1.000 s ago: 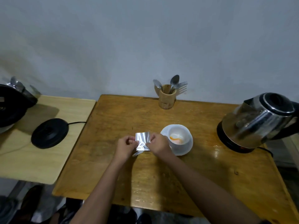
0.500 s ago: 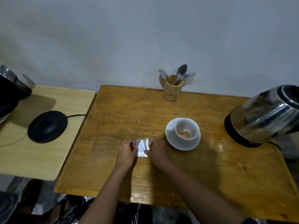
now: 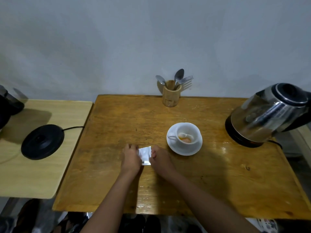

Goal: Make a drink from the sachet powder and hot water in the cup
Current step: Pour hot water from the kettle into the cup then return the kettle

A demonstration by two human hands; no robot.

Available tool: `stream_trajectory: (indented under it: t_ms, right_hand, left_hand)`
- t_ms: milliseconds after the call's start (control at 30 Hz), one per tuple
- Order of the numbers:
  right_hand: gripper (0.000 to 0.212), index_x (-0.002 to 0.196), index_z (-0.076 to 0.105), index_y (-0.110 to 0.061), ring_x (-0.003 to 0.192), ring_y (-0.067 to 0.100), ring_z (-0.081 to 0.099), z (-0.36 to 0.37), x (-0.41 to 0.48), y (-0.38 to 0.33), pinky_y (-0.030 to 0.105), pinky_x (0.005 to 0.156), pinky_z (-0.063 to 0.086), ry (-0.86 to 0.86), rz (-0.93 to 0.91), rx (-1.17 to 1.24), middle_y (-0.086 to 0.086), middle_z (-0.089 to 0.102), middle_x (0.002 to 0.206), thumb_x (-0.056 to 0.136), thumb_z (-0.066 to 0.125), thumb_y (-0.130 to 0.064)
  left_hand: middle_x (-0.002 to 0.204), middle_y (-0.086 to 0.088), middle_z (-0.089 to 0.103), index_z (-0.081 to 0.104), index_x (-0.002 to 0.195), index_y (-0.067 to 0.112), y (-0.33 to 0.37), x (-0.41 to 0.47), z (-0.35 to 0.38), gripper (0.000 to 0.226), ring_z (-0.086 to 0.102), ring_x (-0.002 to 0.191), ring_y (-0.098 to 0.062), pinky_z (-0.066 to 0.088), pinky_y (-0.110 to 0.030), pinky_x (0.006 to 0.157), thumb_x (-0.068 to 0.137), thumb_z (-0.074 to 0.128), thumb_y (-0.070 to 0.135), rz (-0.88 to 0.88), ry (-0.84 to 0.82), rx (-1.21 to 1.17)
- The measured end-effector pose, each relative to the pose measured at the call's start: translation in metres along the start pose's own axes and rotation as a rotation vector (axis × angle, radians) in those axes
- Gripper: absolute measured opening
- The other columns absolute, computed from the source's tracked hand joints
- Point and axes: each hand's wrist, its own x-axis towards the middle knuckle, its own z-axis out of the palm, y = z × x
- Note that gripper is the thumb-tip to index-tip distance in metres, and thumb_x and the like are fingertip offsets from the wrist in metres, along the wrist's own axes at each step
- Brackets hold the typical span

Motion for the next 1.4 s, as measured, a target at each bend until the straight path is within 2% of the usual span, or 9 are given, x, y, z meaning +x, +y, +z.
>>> stream_trajectory:
  t_ms: [133, 233, 400, 633, 733, 833, 1133, 1300, 1400]
  right_hand:
    - [0.01, 0.082, 0.057, -0.007, 0.073, 0.022, 0.056, -0.036, -0.013, -0.009, 0.034, 0.064, 0.044, 0.199, -0.08, 0.127, 0.014, 0.064, 0.082, 0.085, 0.047, -0.008]
    - [0.017, 0.088, 0.063, -0.005, 0.071, 0.017, 0.06, -0.095, -0.021, -0.013, 0.026, 0.063, 0.047, 0.493, -0.179, 0.204, 0.006, 0.067, 0.08, 0.083, 0.049, -0.013]
    - [0.011, 0.097, 0.059, -0.018, 0.071, 0.016, 0.053, -0.222, -0.022, 0.018, 0.031, 0.064, 0.045, 0.947, -0.166, 0.336, -0.005, 0.055, 0.076, 0.089, 0.051, -0.018]
    - [0.023, 0.105, 0.057, -0.001, 0.083, 0.001, 0.044, -0.35, -0.027, 0.094, 0.002, 0.074, 0.034, 1.555, 0.041, 0.467, -0.004, 0.054, 0.097, 0.087, 0.05, -0.015]
    - [0.033, 0.118, 0.053, -0.002, 0.109, 0.016, 0.047, -0.37, -0.028, 0.134, -0.005, 0.075, 0.028, 1.497, 0.189, 0.511, 0.012, 0.054, 0.124, 0.091, 0.05, -0.019]
    - [0.038, 0.128, 0.049, -0.013, 0.122, 0.019, 0.048, -0.373, -0.021, 0.166, 0.012, 0.088, 0.035, 1.234, 0.29, 0.719, 0.006, 0.052, 0.132, 0.095, 0.046, -0.031]
    - [0.037, 0.089, 0.057, -0.025, 0.103, 0.022, 0.056, -0.387, -0.015, 0.199, 0.037, 0.089, 0.043, 0.977, 0.254, 0.632, 0.011, 0.059, 0.111, 0.086, 0.045, -0.06]
    - [0.041, 0.1, 0.063, -0.016, 0.082, 0.012, 0.06, -0.392, -0.015, 0.203, 0.024, 0.076, 0.047, 0.909, 0.197, 0.701, 0.005, 0.063, 0.095, 0.09, 0.047, -0.052]
    - [0.029, 0.082, 0.062, -0.021, 0.059, -0.001, 0.057, -0.395, -0.013, 0.203, 0.015, 0.062, 0.045, 0.924, 0.193, 0.691, -0.003, 0.058, 0.075, 0.094, 0.047, -0.043]
  left_hand:
    - [0.111, -0.016, 0.054, 0.059, 0.105, 0.002, 0.033, 0.006, 0.003, 0.026, 0.05, 0.107, -0.031, 0.037, -0.028, 0.083, 0.082, 0.047, -0.005, 0.164, 0.015, -0.094]
    - [0.11, -0.019, 0.058, 0.06, 0.107, 0.001, 0.067, 0.007, 0.008, 0.025, 0.053, 0.105, -0.03, 0.032, -0.022, 0.084, 0.091, 0.042, 0.004, 0.253, 0.031, -0.199]
    - [0.109, -0.017, 0.058, 0.058, 0.109, 0.002, 0.108, 0.006, 0.022, 0.028, 0.048, 0.095, -0.019, 0.034, -0.027, 0.082, 0.095, 0.038, 0.014, 0.238, -0.009, -0.318]
    - [0.094, -0.016, 0.063, 0.062, 0.092, 0.007, 0.118, 0.015, 0.048, 0.027, 0.057, 0.089, -0.029, 0.043, -0.037, 0.074, 0.094, 0.038, 0.017, 0.166, 0.027, -0.353]
    - [0.095, -0.015, 0.06, 0.062, 0.096, 0.002, 0.123, 0.01, 0.053, 0.026, 0.054, 0.087, -0.026, 0.038, -0.034, 0.074, 0.094, 0.038, 0.013, 0.106, 0.067, -0.391]
    - [0.091, -0.012, 0.056, 0.061, 0.095, -0.003, 0.128, 0.002, 0.057, 0.024, 0.052, 0.086, -0.026, 0.036, -0.032, 0.071, 0.094, 0.04, 0.009, 0.097, 0.127, -0.424]
    - [0.098, -0.009, 0.056, 0.058, 0.103, 0.001, 0.133, -0.003, 0.064, 0.025, 0.051, 0.091, -0.021, 0.04, -0.028, 0.063, 0.096, 0.037, 0.014, 0.07, 0.15, -0.506]
    - [0.096, -0.01, 0.057, 0.058, 0.099, 0.006, 0.132, -0.003, 0.067, 0.023, 0.052, 0.091, -0.023, 0.039, -0.031, 0.07, 0.096, 0.037, 0.015, 0.046, 0.153, -0.509]
    - [0.095, -0.013, 0.058, 0.058, 0.095, 0.007, 0.132, -0.001, 0.069, 0.024, 0.053, 0.09, -0.025, 0.04, -0.032, 0.068, 0.096, 0.036, 0.015, 0.048, 0.154, -0.516]
